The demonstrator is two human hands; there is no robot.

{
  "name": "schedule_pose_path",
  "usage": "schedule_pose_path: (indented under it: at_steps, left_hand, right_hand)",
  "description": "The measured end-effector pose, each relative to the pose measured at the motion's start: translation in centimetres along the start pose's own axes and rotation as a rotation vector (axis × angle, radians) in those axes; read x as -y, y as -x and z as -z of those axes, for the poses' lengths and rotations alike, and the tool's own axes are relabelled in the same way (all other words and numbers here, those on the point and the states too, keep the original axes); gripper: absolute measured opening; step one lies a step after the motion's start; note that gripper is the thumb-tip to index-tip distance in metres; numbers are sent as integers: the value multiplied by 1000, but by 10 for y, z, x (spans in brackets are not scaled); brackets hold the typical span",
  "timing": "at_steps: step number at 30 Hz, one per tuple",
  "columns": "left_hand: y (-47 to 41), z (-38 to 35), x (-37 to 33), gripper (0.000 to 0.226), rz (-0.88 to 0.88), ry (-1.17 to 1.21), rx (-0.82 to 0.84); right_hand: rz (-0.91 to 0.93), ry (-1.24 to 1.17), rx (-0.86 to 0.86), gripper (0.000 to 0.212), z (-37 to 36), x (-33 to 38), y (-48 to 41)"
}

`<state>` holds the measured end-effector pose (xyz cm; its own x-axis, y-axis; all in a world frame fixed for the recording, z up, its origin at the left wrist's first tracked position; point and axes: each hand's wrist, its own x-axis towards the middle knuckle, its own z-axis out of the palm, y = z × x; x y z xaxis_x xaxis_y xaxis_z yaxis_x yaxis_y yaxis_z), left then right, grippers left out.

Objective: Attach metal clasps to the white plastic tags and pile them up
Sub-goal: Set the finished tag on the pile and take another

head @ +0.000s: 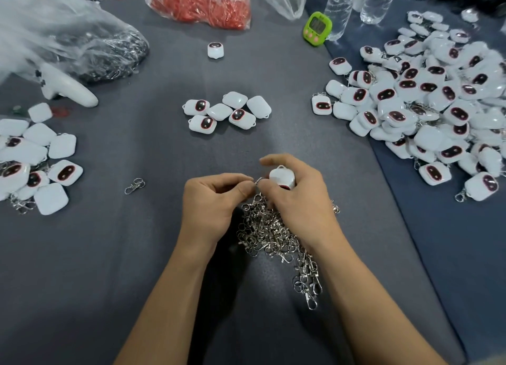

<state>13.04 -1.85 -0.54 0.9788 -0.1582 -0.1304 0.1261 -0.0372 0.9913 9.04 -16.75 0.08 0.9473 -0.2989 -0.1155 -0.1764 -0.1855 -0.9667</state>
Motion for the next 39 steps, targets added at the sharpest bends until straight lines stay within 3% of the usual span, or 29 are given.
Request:
schedule_pose_path:
  at_steps: [9, 13, 17, 23, 26, 39]
  left_hand:
    - [5, -2, -5, 15, 25, 153, 2]
    - [5, -6, -5, 18, 45, 227, -111]
    - [8, -9, 1, 19, -65, 37, -163]
    - [9, -6, 3, 19, -182, -194, -65]
    - [10, -4, 4, 22, -197, -225, -72]
    - [18, -6, 7, 15, -116, -120, -35]
  right_hand:
    - [-126, -207, -21, 13, 3, 7, -1]
    - [-225, -314, -18, 14, 4, 11, -1]
    - [-118, -121, -187, 18, 3, 12, 5]
    - [12, 250, -119, 14, 3, 19, 9]
    - [3, 316, -115, 15, 2, 19, 9]
    - [-82, -35, -35, 8, 5, 6, 11]
